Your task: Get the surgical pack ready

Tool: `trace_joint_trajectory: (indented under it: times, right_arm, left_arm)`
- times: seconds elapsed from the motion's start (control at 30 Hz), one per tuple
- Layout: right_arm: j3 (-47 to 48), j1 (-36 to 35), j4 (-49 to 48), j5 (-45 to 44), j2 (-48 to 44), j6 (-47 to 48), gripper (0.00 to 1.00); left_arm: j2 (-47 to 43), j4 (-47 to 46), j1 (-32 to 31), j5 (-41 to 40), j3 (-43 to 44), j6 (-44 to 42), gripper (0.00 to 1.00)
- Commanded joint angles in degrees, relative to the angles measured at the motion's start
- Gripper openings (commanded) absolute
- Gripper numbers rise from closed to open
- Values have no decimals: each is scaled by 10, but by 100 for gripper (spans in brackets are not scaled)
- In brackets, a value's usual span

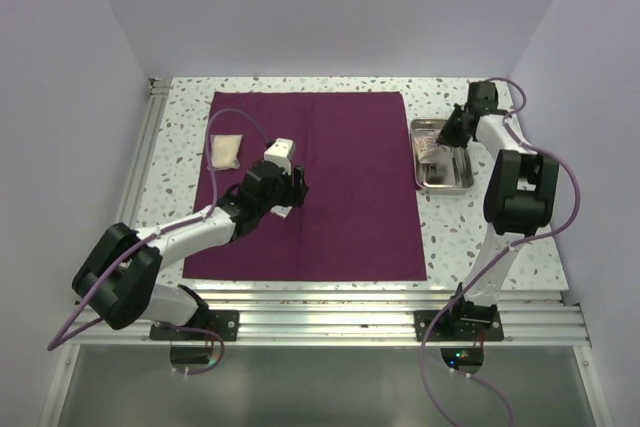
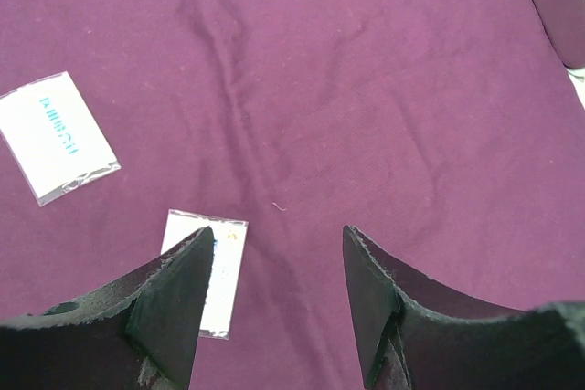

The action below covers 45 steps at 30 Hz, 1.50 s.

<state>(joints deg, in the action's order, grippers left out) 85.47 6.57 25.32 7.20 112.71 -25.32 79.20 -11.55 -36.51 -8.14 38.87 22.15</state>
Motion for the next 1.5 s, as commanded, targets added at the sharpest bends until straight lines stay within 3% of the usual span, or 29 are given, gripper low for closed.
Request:
trace_joint_trajectory:
  times: [0.0, 0.1, 0.23, 0.33, 0.53, 0.83, 1.13, 1.37, 1.47]
  right_arm:
    - [43, 5, -35, -17, 32, -46, 0]
    - [46, 5, -50, -45, 39, -61, 1]
    - [41, 5, -62, -61, 27, -64, 39]
    - [17, 2, -71, -61, -10, -53, 46]
    - [-44, -48, -53, -47, -95, -12, 47]
    - [-130, -231, -75, 6, -175, -36, 50]
    - [-161, -363, -200, 67, -100, -139, 50]
    - [-155, -440, -290, 72, -32, -197, 52]
    - [-152, -457, -321, 79, -1, -215, 53]
  left_arm:
    - [-6, -30, 1, -11, -1, 10, 62]
    - [-8, -27, 1, -21, -1, 9, 62]
    - [-11, -22, 1, -34, -1, 9, 63]
    - [-12, -21, 6, -36, -2, 11, 63]
    - [-9, -17, 24, -22, -4, 21, 66]
    - [-17, 28, 79, 32, -2, 57, 70]
    - [-43, 39, 156, 107, -71, 81, 54]
    - [-16, 38, 188, 137, -83, 65, 29]
    - [15, 30, 191, 158, -78, 61, 25]
